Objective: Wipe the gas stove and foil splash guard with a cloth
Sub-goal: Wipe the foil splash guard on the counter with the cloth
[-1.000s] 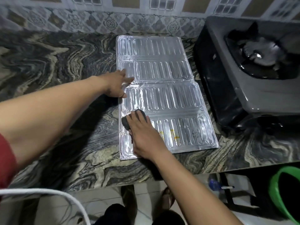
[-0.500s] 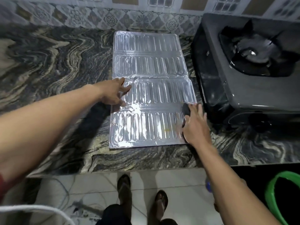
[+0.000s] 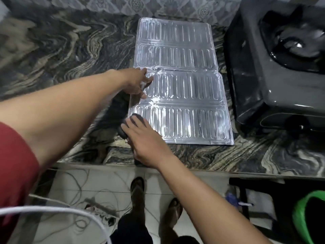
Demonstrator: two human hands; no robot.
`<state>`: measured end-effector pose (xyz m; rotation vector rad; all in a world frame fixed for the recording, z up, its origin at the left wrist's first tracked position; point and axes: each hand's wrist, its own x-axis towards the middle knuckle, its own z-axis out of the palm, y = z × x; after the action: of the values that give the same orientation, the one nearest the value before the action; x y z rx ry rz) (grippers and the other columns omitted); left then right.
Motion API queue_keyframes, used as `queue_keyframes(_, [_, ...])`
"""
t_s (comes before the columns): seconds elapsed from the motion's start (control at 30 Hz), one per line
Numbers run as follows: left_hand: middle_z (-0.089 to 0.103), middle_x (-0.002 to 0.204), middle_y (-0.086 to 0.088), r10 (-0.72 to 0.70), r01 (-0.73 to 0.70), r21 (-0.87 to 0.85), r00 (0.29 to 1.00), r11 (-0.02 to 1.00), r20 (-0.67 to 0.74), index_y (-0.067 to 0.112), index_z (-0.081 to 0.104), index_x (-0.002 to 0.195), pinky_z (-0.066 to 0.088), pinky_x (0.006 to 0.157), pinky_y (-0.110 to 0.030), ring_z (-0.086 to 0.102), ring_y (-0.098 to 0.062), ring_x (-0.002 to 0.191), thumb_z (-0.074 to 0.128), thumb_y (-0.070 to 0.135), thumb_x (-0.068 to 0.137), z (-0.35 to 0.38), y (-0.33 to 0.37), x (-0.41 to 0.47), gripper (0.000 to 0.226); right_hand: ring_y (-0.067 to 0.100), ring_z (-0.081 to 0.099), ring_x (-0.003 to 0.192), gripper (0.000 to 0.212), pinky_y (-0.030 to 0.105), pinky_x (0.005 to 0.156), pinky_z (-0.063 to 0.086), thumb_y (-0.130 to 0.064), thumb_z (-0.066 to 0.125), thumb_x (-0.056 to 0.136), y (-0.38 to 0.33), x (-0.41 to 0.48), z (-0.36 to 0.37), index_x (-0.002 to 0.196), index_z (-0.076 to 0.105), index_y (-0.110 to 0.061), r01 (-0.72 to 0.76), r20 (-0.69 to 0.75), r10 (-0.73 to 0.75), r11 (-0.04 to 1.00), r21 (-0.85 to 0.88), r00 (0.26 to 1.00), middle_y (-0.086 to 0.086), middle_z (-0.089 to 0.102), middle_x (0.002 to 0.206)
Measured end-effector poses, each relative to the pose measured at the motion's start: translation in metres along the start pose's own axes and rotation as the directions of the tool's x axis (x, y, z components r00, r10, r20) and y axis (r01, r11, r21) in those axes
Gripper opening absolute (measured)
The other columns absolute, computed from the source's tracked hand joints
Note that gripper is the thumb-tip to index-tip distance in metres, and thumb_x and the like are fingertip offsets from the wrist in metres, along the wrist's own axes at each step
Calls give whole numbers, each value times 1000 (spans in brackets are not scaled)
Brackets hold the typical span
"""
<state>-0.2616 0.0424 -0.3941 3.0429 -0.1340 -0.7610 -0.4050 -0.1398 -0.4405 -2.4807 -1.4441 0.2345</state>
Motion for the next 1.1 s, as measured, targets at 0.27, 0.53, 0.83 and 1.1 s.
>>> queue_keyframes(0.27, [18, 162, -7, -72, 65, -73, 993, 995, -94, 31, 24, 153, 39, 109, -44, 37, -41, 137, 72, 24, 85, 5, 15, -14, 83, 21, 6, 149, 59, 48, 120, 13, -9, 48, 93, 84, -80, -26, 147, 28, -18, -271, -68, 286, 947, 174, 956, 4, 25, 159])
queue_keyframes(0.53, [21, 161, -11, -96, 91, -49, 991, 995, -95, 34, 28, 151, 47, 101, -47, 40, -39, 135, 55, -2, 88, 4, 39, -35, 78, 31, 8, 149, 48, 48, 120, 12, -19, 45, 100, 139, -128, -50, 145, 34, -9, -544, -70, 555, 828, 136, 829, 17, 17, 160])
queue_keyframes(0.83, [38, 155, -4, 51, -120, -221, 953, 968, -297, 27, 45, 145, 34, 109, -41, 41, -28, 137, 63, 23, 93, 19, 142, -70, 55, 29, 54, 113, 31, 37, 90, 47, -18, 56, 84, 117, -147, -69, 115, 60, -14, -596, -175, 617, 787, 161, 767, 6, 60, 120])
queue_keyframes(1.1, [62, 135, -1, 99, -284, -602, 942, 746, -322, 27, 60, 132, 40, 108, -39, 54, -18, 127, 77, 19, 82, 9, 194, -85, 53, 14, 63, 69, 11, 28, 64, 46, -20, 65, 75, 117, -143, -118, 83, 74, -20, -541, -36, 741, 522, 660, 670, -5, 70, 73])
